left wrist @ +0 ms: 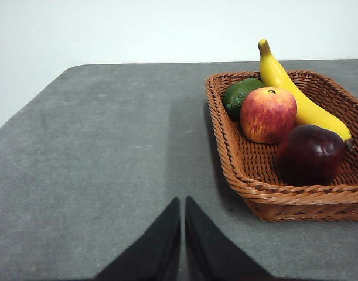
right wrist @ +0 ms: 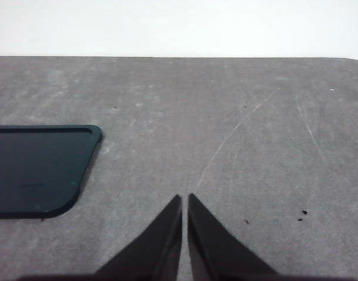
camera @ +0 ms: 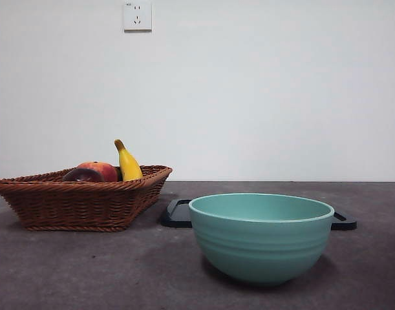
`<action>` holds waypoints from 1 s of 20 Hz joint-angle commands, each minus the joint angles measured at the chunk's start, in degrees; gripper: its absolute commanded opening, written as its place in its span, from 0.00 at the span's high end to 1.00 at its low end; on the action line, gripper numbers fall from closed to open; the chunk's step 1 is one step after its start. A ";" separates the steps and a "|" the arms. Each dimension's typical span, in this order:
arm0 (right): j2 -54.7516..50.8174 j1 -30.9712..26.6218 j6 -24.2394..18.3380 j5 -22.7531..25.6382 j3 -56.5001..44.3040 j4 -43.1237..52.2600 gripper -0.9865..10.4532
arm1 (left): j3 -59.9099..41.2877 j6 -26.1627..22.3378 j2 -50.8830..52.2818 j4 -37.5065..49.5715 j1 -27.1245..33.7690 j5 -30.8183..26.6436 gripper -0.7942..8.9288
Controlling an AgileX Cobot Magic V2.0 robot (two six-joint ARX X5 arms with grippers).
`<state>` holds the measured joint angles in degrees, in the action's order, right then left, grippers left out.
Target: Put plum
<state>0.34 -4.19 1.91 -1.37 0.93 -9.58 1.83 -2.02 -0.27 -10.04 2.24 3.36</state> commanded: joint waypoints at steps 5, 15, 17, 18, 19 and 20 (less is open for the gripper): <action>-0.13 -0.09 4.35 -0.37 -0.17 0.55 0.91 | -1.14 5.99 0.11 2.16 0.09 0.04 0.91; -0.13 -0.09 8.66 -4.52 -0.17 0.42 0.91 | -1.14 18.91 0.09 2.16 0.09 0.04 0.91; -0.13 -0.09 9.35 -5.27 -0.17 0.42 0.91 | -1.14 20.81 0.11 2.03 0.09 0.04 0.91; -0.13 -0.09 10.27 -5.27 -0.17 0.44 0.91 | -1.14 21.70 0.09 1.90 0.09 0.04 0.91; -0.13 -0.09 11.39 -5.25 -0.15 0.44 0.91 | -1.14 22.58 0.09 1.81 0.09 0.07 0.91; -0.13 -0.09 12.13 -5.27 -0.11 0.44 0.91 | -1.11 23.17 0.09 1.79 0.09 0.09 0.91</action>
<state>0.34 -4.19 11.68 -6.37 0.93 -9.39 1.83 18.74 -0.27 -8.80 2.24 3.36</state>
